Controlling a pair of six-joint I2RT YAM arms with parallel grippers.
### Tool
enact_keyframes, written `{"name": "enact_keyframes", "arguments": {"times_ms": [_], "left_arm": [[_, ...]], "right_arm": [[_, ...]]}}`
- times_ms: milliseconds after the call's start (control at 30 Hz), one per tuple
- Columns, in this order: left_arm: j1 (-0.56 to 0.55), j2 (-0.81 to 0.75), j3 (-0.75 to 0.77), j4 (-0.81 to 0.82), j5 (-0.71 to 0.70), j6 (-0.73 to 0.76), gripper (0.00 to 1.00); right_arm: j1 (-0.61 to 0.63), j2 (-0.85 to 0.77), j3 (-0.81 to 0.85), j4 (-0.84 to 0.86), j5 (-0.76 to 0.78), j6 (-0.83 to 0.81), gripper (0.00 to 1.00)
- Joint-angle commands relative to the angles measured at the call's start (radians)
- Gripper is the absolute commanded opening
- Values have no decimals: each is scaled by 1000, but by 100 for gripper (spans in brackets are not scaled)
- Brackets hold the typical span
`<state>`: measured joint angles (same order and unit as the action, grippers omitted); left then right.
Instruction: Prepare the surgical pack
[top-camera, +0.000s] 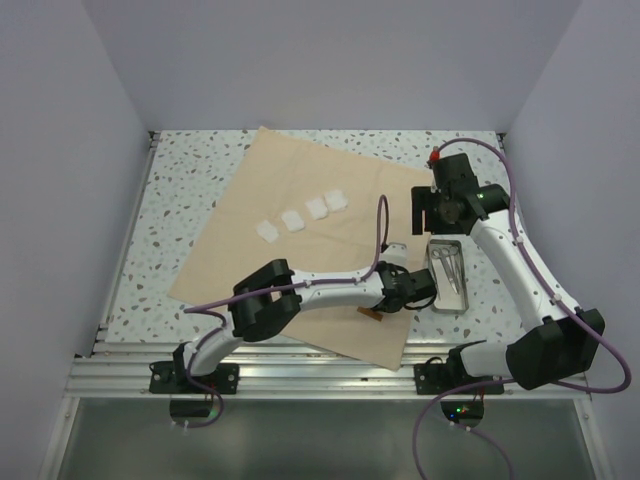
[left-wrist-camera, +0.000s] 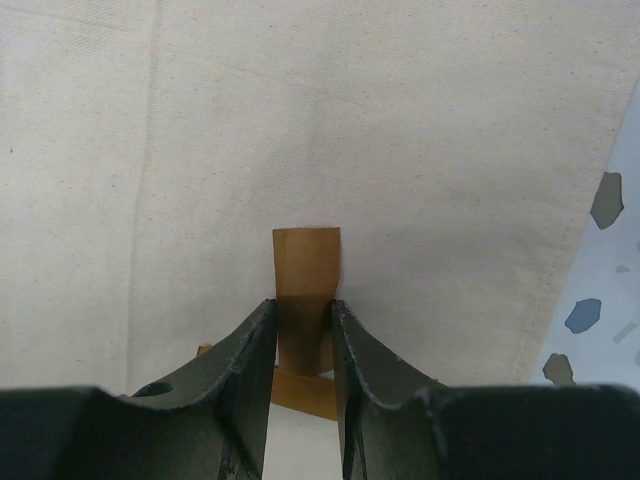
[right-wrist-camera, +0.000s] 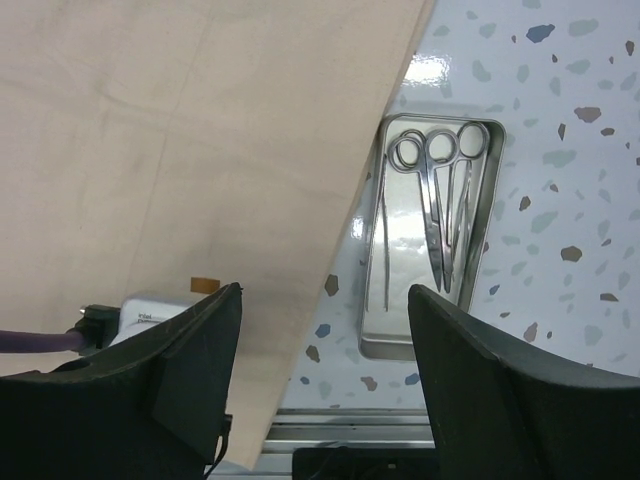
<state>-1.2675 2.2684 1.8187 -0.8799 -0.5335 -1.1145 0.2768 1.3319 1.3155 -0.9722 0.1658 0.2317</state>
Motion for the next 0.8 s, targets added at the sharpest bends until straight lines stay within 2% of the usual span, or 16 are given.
{"name": "enact_keyframes", "arguments": {"times_ms": [0, 233, 333, 567, 633, 667, 767], "left_arm": [[8, -81, -22, -16, -54, 12, 32], [20, -234, -120, 35, -62, 21, 32], [25, -314, -209, 82, -63, 28, 32], [39, -516, -409, 255, -39, 76, 32], [40, -575, -461, 301, -45, 97, 32], [40, -592, -475, 317, -45, 102, 32], [46, -627, -512, 357, -29, 119, 32]], "right_arm": [[1, -22, 4, 21, -18, -8, 72], [2, -14, -21, 35, -66, 40, 71], [2, -19, -54, 67, -129, 69, 71], [1, -33, -183, 190, -471, 145, 68], [2, -43, -232, 216, -524, 165, 67], [2, -51, -251, 258, -605, 199, 66], [16, -80, -315, 334, -679, 260, 65]]}}
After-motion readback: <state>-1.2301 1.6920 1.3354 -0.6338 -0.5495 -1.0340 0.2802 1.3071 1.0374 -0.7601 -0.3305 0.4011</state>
